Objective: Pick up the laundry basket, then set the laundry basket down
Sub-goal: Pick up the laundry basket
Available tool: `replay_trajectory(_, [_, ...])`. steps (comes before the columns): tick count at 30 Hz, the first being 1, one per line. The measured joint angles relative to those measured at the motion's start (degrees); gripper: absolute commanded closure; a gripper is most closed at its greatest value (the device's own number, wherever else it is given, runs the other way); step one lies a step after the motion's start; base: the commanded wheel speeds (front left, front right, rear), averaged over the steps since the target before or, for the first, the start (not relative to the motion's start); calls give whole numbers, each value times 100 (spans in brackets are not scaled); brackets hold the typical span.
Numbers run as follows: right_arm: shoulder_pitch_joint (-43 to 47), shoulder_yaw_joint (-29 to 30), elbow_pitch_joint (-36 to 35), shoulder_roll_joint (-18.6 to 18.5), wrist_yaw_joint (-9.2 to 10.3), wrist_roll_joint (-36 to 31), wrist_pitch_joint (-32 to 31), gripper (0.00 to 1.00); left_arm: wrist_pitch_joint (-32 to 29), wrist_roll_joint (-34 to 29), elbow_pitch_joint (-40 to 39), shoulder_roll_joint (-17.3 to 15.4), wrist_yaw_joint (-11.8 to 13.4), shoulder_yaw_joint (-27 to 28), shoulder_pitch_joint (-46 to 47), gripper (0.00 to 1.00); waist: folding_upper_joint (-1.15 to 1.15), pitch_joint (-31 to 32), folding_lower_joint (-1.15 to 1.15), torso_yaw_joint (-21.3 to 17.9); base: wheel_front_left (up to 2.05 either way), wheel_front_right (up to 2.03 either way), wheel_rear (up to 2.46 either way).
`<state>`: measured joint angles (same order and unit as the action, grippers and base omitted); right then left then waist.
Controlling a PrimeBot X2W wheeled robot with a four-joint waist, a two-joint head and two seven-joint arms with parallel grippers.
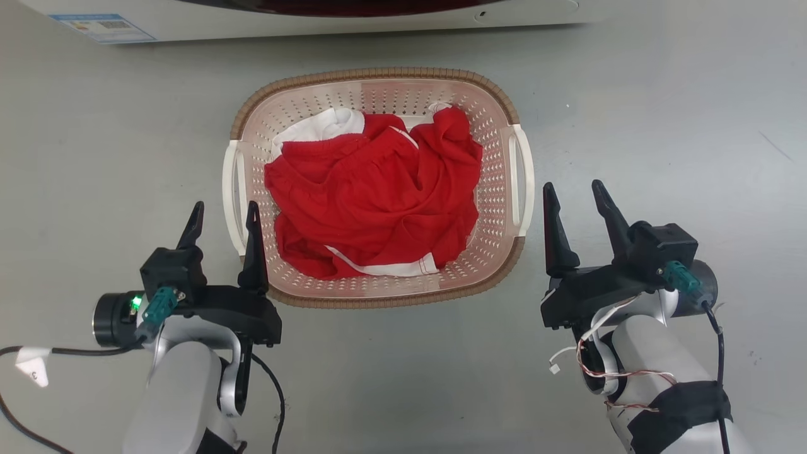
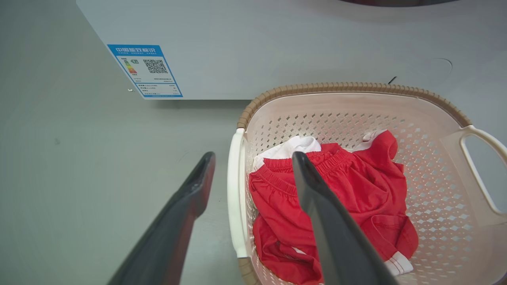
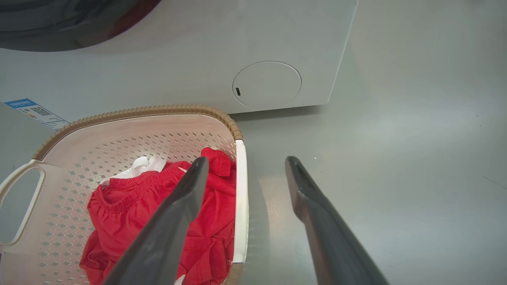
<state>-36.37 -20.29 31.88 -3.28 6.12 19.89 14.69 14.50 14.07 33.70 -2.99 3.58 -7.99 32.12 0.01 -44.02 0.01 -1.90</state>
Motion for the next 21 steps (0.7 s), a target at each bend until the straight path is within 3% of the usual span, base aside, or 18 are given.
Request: replay_trajectory(21, [-806,-305,675,-11,49,339,1,0,0,255,1133,-13,-15,244,898,0,0,-688,0,-42,0,0,0])
